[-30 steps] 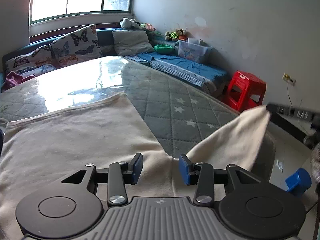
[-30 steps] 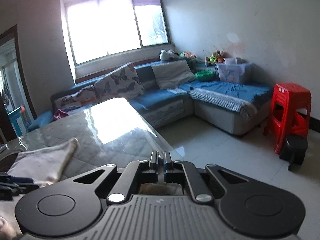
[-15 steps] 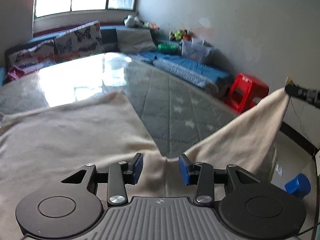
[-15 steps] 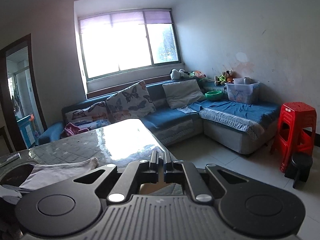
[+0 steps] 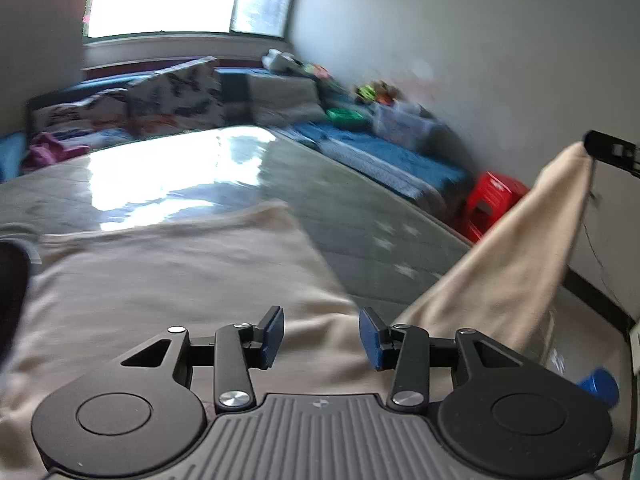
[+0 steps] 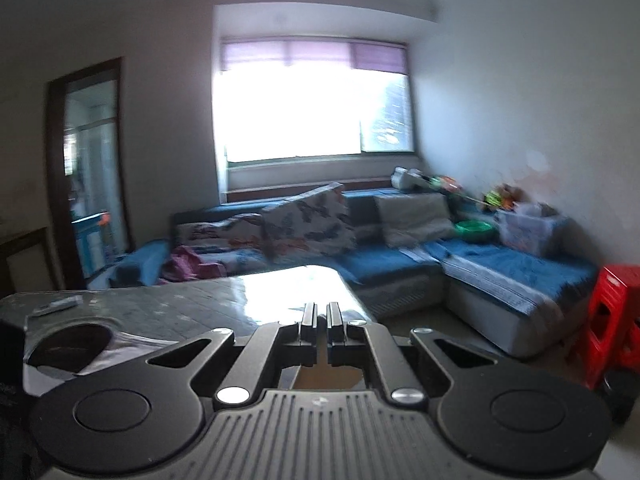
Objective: Fold clothes
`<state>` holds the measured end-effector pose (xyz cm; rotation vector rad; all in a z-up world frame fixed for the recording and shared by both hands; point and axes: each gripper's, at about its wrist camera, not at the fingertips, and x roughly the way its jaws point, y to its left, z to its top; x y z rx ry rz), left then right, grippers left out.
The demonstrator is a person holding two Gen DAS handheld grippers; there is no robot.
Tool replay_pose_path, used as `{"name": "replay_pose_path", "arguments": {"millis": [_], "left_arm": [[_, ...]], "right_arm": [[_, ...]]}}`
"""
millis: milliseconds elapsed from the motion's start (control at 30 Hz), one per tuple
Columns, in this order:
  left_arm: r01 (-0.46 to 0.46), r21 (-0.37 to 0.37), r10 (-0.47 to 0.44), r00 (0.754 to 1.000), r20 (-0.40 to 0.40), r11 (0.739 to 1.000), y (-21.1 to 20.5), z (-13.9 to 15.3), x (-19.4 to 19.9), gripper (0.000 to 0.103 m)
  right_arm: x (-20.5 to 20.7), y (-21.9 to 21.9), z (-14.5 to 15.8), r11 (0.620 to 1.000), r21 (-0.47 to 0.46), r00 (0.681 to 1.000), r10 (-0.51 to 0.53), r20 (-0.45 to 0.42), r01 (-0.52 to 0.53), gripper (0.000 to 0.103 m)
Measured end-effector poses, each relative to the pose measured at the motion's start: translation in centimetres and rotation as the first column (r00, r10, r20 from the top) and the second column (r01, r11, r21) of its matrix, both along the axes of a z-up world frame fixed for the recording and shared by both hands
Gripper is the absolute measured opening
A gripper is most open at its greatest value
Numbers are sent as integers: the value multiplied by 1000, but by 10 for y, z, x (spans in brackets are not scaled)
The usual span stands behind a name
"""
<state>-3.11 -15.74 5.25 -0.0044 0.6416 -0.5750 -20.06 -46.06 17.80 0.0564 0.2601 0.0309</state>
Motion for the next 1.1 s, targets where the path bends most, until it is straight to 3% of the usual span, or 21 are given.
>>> {"name": "replay_pose_path", "arguments": {"millis": [167, 333, 567, 733, 867, 1000, 1100], "left_arm": [[-92, -16, 92, 996, 21, 996, 52, 7, -10, 47], [-190, -26, 190, 982, 14, 981, 97, 4, -23, 50], [-308, -23, 307, 951, -27, 951, 147, -11, -41, 51], [-351, -27, 349, 936, -49, 936, 165, -15, -52, 52], [-367, -22, 366, 929, -49, 930, 171, -15, -56, 54], [-363, -14, 362, 931, -43, 932, 173, -14, -58, 54], [-360, -7, 360, 932, -38, 933, 175, -13, -60, 54]], "right_arm": [[10, 55, 22, 986, -80, 989, 150, 17, -148, 3], [25, 120, 27, 935, -133, 943, 332, -4, -329, 3], [46, 195, 1, 821, -140, 832, 543, -112, -554, 3], [57, 237, -31, 735, -124, 739, 633, -231, -667, 4], [60, 255, -50, 688, -75, 674, 674, -304, -722, 5], [53, 251, -52, 672, -77, 658, 686, -312, -737, 10], [48, 234, -51, 694, -97, 682, 657, -322, -714, 14]]}}
